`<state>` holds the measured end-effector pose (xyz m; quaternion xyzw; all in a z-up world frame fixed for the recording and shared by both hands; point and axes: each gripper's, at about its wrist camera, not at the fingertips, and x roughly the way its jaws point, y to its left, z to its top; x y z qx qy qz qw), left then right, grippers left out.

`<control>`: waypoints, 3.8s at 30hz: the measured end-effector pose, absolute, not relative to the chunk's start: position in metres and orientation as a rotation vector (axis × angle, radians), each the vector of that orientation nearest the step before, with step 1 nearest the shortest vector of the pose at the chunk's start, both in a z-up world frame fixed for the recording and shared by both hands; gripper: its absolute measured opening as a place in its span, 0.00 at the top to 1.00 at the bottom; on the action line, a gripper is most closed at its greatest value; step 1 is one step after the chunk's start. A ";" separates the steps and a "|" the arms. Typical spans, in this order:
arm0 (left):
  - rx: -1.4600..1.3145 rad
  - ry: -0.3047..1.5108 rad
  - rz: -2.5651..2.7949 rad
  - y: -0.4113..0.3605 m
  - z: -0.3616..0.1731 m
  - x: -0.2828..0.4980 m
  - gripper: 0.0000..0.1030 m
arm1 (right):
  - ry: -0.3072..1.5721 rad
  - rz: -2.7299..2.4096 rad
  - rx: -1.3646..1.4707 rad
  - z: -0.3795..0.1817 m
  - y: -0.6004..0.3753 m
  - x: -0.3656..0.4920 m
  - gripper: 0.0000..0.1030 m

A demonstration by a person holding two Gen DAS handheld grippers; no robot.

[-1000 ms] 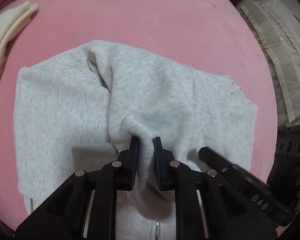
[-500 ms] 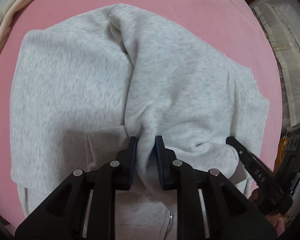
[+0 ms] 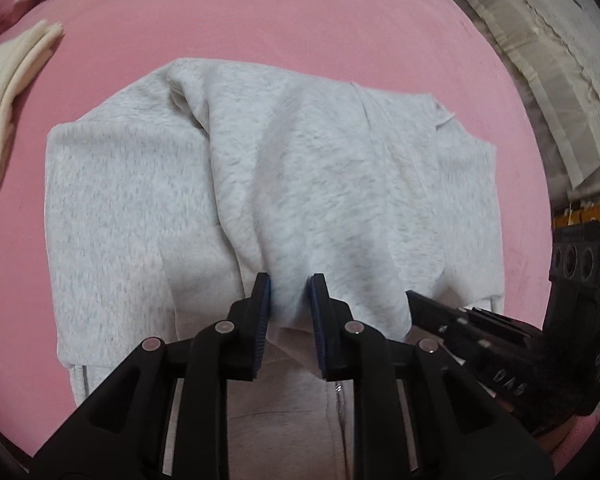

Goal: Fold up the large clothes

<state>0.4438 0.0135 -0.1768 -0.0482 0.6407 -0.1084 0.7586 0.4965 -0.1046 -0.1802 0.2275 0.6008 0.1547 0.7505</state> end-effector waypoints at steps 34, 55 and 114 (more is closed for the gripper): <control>-0.066 1.359 -0.155 0.066 -0.175 0.225 0.62 | 1.172 -0.171 0.396 -0.150 -0.171 0.209 0.28; -0.266 1.304 -0.027 0.115 -0.145 0.073 0.26 | 1.220 -0.035 0.294 -0.138 -0.215 0.058 0.14; -1.076 1.060 -0.159 0.232 -0.078 0.145 0.97 | 0.967 0.213 1.075 -0.072 -0.315 0.156 0.90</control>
